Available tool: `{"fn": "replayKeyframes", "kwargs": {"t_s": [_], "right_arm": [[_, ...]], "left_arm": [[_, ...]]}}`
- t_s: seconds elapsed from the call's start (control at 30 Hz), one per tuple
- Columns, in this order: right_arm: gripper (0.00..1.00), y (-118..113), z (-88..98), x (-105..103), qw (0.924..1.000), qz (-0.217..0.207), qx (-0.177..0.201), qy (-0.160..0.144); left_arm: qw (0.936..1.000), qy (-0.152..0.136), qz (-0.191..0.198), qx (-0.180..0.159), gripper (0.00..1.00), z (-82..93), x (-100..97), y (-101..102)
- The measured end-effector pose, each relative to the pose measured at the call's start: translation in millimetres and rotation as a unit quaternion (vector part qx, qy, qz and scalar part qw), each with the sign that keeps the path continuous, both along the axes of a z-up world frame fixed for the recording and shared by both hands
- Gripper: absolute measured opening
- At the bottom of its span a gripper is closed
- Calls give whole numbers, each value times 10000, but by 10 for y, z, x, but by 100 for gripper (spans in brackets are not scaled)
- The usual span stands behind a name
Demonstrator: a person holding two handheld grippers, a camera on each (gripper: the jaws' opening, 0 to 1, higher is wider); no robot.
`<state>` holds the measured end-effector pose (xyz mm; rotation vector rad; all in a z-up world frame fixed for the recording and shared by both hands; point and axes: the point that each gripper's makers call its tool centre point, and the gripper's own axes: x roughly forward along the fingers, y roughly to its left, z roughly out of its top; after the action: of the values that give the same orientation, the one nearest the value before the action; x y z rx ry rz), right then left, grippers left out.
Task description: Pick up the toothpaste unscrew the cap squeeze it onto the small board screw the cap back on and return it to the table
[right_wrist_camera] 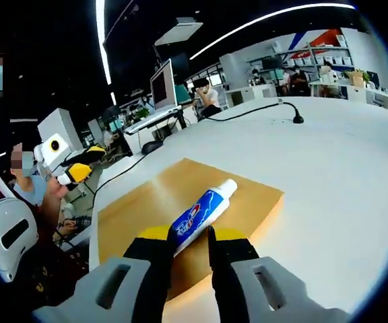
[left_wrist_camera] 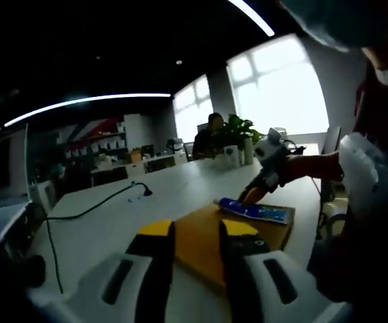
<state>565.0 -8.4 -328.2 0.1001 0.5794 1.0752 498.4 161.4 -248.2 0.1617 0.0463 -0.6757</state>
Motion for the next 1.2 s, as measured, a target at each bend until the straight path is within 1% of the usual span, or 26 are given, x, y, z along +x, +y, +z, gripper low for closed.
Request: {"fn": "replayKeyframes", "kwargs": {"t_s": [0.1,0.2,0.3,0.37,0.5,0.53,0.57,0.6,0.63,0.67,0.7,0.73,0.77,0.83,0.87,0.97,1.0,1.07,1.1,1.13,1.2], "right_arm": [[18,18,4,16,10000,-31,82,27],[15,21,5,29,10000,-31,26,-35],[13,15,7,29,10000,-34,19,-35],[11,8,7,12,10000,-54,43,9],[4,19,11,-64,10000,-13,-33,-77],[0,17,13,-67,9999,18,-55,-94],[0,27,12,-84,9997,168,-80,-160],[0,49,-81,-169,9995,247,-188,85],[0,66,-82,-125,9997,217,-55,36],[0,65,-62,-56,9998,204,-43,50],[0,70,-61,-38,9998,207,-57,30],[0,59,-32,-35,9998,147,-92,-83],[0,57,-25,-26,9998,136,-82,-77],[4,54,30,-39,9999,40,105,27],[6,51,45,-44,9999,22,136,-2],[9,53,60,-74,9998,10,179,55],[13,55,58,-83,9997,9,201,109],[14,72,75,-128,9989,-4,397,247],[14,83,87,-168,9974,20,563,445],[15,60,99,-142,9962,-23,665,557],[15,44,87,-149,9965,-16,648,525]], "left_arm": [[10000,25,16,3,28,-14,-3,15],[10000,44,41,7,27,-31,4,27],[9999,45,154,36,27,-41,31,97],[9998,70,177,-27,27,-38,34,124],[9997,107,234,-24,27,-66,42,134],[9996,104,259,-7,27,-75,48,146],[9996,110,279,-4,27,-88,52,143],[9995,126,291,-14,27,-98,55,147],[9995,140,293,-30,27,-107,56,140],[9994,154,299,-45,27,-115,57,134],[9994,155,303,-46,27,-119,57,128],[9994,155,309,-46,27,-122,57,125],[9994,159,309,-47,27,-126,55,114],[9994,170,299,-71,27,-126,54,107],[9994,201,264,-120,27,-128,54,91],[9981,439,17,-421,27,-157,40,-39],[9976,499,-56,-481,27,-168,42,-85],[9966,580,-169,-556,26,-186,54,-180],[9946,739,-331,-642,25,-209,40,-274],[9936,797,-409,-693,25,-214,40,-322],[9878,1078,-644,-922,25,-228,44,-465]]}}
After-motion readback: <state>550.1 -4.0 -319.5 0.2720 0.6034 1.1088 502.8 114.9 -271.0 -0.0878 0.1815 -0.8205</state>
